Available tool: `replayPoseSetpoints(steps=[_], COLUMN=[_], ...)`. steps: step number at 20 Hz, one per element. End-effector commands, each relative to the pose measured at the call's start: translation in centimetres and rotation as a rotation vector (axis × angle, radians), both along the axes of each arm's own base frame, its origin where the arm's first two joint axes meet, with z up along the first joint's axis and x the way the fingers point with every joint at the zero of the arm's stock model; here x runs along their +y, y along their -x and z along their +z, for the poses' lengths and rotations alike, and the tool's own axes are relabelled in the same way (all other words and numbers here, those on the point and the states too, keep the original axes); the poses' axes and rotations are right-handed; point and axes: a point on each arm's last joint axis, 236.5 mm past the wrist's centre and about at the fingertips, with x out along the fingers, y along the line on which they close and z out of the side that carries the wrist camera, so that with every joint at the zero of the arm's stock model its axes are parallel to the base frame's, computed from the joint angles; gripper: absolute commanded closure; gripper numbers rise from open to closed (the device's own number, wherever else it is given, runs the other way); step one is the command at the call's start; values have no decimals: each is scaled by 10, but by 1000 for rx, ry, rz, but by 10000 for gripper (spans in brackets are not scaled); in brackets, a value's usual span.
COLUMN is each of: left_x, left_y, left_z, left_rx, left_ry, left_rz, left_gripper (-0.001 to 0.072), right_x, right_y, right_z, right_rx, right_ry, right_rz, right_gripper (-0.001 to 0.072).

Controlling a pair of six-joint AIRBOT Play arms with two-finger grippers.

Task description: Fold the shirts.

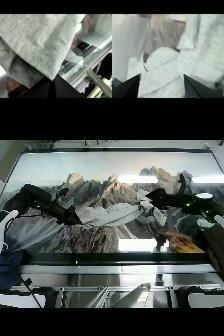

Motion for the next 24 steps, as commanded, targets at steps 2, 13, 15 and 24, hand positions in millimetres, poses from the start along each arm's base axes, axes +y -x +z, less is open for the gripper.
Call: replayPoseSetpoints(steps=[2,13,15,24], left_x=[16,34,34,6], left_y=[26,29,29,-20], left_z=[-20,-35,-35,208], left_rx=[68,75,74,-429], left_ry=[22,25,25,730], left_rz=[13,74,72,38], left_gripper=[694,694,694,694], right_x=[9,44,60,41], right_y=[-36,-38,-42,-7], right_z=[-31,-79,-69,232], right_rx=[58,194,171,-474], right_ry=[29,-80,-114,-456], right_rz=[-71,-91,-73,190], right_gripper=[122,135,498,697])
